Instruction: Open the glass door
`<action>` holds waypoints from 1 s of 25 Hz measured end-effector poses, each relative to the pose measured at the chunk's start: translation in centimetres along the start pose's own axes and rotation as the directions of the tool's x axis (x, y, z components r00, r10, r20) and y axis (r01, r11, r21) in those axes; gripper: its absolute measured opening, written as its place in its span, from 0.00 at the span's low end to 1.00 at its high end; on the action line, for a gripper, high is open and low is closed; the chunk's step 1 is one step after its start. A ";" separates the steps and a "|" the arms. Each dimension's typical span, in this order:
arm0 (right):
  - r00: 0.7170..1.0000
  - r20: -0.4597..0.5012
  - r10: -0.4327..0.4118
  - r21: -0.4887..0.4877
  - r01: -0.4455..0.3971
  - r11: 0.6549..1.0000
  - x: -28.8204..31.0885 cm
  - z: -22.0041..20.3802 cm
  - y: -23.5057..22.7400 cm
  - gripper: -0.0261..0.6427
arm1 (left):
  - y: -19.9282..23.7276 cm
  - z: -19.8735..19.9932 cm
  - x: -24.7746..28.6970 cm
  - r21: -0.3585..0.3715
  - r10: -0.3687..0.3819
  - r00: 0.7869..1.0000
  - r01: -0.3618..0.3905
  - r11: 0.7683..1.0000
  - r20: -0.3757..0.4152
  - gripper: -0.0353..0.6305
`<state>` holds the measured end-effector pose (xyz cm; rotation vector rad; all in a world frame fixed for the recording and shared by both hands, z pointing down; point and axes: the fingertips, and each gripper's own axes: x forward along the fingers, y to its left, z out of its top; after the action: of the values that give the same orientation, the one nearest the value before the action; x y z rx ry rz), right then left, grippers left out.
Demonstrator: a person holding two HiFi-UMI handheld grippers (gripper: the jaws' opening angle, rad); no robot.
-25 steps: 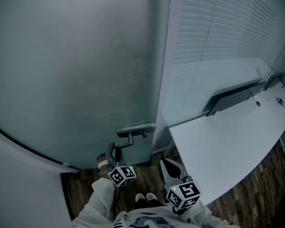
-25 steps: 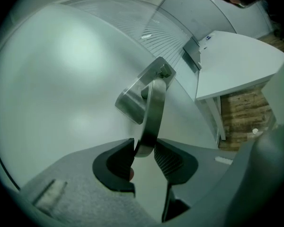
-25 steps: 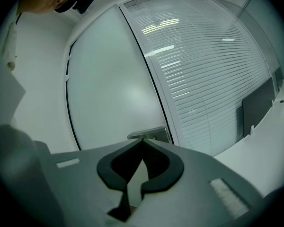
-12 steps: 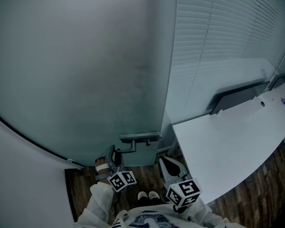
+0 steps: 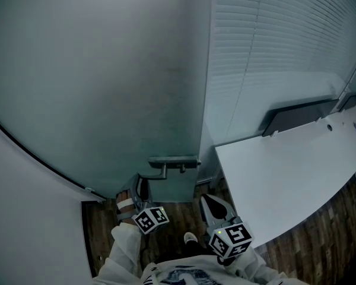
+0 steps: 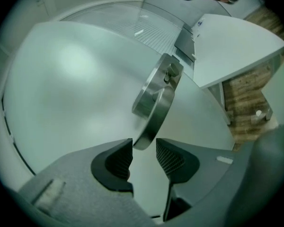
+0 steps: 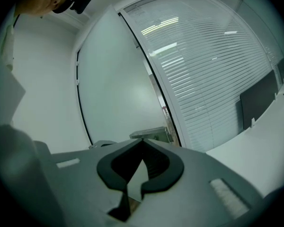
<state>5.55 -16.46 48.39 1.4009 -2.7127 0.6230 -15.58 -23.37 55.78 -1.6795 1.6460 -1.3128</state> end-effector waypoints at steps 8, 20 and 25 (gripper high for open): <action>0.994 0.107 0.014 -0.046 -0.010 0.999 -7.8 0.4 5.4 0.05 | -0.8 0.6 -15.9 -0.637 -0.062 0.972 0.197 0.746 0.227 0.05; 1.000 0.006 -0.023 -0.128 0.023 0.992 -23.7 -9.5 19.5 0.04 | -3.2 -7.4 -39.4 -0.760 -0.032 0.959 0.243 0.602 0.281 0.05; 0.999 0.019 -0.040 -0.167 0.043 0.985 -28.6 -9.2 21.6 0.04 | -3.5 -5.8 -44.5 -0.746 -0.021 0.941 0.280 0.604 0.336 0.05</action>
<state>4.10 20.22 43.78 1.4227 -2.6675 0.3734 -11.48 20.67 47.40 -2.4058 2.0671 -0.2815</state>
